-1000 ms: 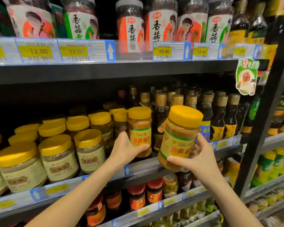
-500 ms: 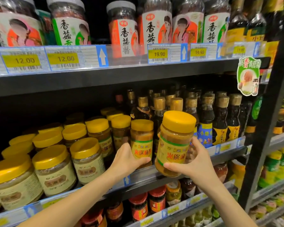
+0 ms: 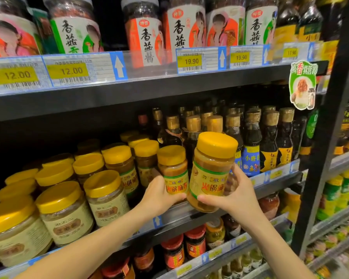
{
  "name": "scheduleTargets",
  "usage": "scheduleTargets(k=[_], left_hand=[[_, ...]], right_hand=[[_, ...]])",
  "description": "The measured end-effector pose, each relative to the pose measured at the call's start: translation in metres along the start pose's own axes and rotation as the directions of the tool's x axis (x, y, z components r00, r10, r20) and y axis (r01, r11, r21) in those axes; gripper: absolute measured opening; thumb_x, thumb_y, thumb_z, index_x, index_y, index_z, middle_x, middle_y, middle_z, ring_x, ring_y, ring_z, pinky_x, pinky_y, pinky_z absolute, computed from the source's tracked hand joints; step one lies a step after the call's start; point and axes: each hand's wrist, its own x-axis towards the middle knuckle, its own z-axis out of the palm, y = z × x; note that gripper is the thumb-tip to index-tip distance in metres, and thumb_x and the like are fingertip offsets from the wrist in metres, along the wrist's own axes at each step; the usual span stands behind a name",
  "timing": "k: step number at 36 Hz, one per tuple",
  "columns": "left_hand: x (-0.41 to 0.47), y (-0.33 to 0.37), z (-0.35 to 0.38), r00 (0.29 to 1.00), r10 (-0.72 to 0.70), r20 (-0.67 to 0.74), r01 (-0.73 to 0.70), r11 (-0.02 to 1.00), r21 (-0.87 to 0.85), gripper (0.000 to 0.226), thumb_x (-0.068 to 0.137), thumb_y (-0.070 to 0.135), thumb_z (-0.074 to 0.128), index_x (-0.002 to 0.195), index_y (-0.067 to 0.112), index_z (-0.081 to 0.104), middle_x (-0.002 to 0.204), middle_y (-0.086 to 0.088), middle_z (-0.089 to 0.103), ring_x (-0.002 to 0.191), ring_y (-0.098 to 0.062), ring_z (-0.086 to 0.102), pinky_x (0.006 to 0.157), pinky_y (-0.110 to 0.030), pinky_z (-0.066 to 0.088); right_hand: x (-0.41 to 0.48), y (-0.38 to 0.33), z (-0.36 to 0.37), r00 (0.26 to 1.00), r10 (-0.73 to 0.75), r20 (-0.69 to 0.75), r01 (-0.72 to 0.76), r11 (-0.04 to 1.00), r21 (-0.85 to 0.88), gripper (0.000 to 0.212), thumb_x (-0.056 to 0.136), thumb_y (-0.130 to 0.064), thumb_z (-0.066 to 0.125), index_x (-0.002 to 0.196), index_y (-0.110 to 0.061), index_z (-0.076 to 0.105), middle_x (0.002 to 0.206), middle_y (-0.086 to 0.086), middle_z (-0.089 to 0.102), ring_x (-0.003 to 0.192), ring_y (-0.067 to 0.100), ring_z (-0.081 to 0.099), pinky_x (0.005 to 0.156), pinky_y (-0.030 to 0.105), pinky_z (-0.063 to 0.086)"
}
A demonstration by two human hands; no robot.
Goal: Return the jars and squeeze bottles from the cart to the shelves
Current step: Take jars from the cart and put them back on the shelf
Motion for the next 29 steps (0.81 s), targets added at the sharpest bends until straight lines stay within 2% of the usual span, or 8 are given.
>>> scheduleTargets(k=[7,10,13,16,19,22,26,29], left_hand=[[-0.005,0.009,0.000,1.000,0.003,-0.009,-0.004,0.998,-0.055,0.036,0.069,0.027,0.082,0.099,0.014,0.067,0.096,0.002,0.072,0.089,-0.009,0.067,0.072,-0.018,0.053],[-0.011,0.012,-0.010,0.995,-0.101,-0.023,0.098,0.989,-0.115,0.036,0.069,0.028,0.081,0.085,0.019,0.050,0.092,0.000,0.063,0.082,-0.006,0.060,0.063,-0.018,0.049],[-0.022,0.015,-0.025,0.991,-0.114,-0.067,0.092,0.958,-0.273,0.041,0.078,0.022,0.074,0.103,0.011,0.044,0.125,-0.010,0.055,0.115,-0.021,0.055,0.095,-0.039,0.050],[-0.048,0.034,-0.051,0.994,0.049,-0.095,-0.087,0.891,-0.446,0.063,0.081,0.015,0.065,0.135,0.021,0.032,0.142,-0.002,0.042,0.129,-0.010,0.044,0.103,-0.021,0.041],[-0.066,0.055,-0.086,0.957,0.275,-0.089,-0.289,0.909,-0.300,0.073,0.071,0.043,0.067,0.134,0.035,0.032,0.139,0.011,0.043,0.124,0.005,0.046,0.098,-0.007,0.039],[-0.064,0.072,-0.114,0.930,0.367,0.016,-0.367,0.929,0.034,0.100,0.059,0.069,0.066,0.144,0.035,0.024,0.140,0.017,0.040,0.124,0.009,0.043,0.099,-0.009,0.040],[-0.056,0.091,-0.128,0.924,0.361,0.124,-0.381,0.857,0.346,0.114,0.048,0.075,0.065,0.144,0.027,0.027,0.137,0.008,0.049,0.120,-0.006,0.050,0.098,-0.028,0.047],[-0.050,0.095,-0.131,0.913,0.374,0.164,-0.408,0.803,0.434,0.096,0.050,0.068,0.069,0.132,0.026,0.044,0.120,0.011,0.058,0.103,-0.004,0.056,0.083,-0.022,0.051]], right_hand=[[-0.003,-0.003,0.003,1.000,0.001,-0.005,-0.001,1.000,0.009,0.081,0.041,-0.023,0.085,0.113,-0.023,0.050,0.108,-0.008,0.064,0.096,-0.003,0.063,0.074,0.013,0.053],[-0.004,-0.004,0.005,1.000,0.000,0.006,0.000,1.000,0.002,0.083,0.041,-0.023,0.086,0.116,-0.020,0.050,0.108,-0.006,0.066,0.097,0.001,0.064,0.076,0.017,0.054],[-0.005,-0.006,0.008,1.000,-0.004,0.020,0.004,1.000,-0.012,0.078,0.042,-0.020,0.088,0.112,-0.021,0.052,0.105,-0.005,0.067,0.095,0.002,0.065,0.075,0.017,0.054],[-0.006,-0.008,0.015,0.999,-0.014,0.052,0.015,1.000,-0.020,0.074,0.044,-0.014,0.088,0.109,-0.023,0.052,0.102,-0.007,0.068,0.093,0.000,0.066,0.072,0.014,0.053],[-0.006,-0.010,0.026,0.996,-0.022,0.087,0.026,0.999,-0.043,0.075,0.046,-0.015,0.090,0.110,-0.023,0.053,0.104,-0.005,0.069,0.096,0.006,0.067,0.078,0.021,0.055],[-0.005,-0.011,0.041,0.993,-0.040,0.110,0.048,0.996,-0.073,0.073,0.049,-0.012,0.091,0.111,-0.022,0.054,0.103,-0.005,0.070,0.096,0.006,0.067,0.077,0.022,0.055],[-0.006,-0.015,0.059,0.987,-0.070,0.144,0.084,0.992,-0.095,0.071,0.049,-0.008,0.091,0.109,-0.026,0.055,0.099,-0.008,0.069,0.093,-0.001,0.065,0.074,0.013,0.051],[-0.009,-0.020,0.067,0.981,-0.095,0.167,0.117,0.985,-0.125,0.068,0.050,-0.012,0.091,0.102,-0.034,0.053,0.096,-0.016,0.066,0.093,-0.010,0.061,0.071,0.005,0.047]])
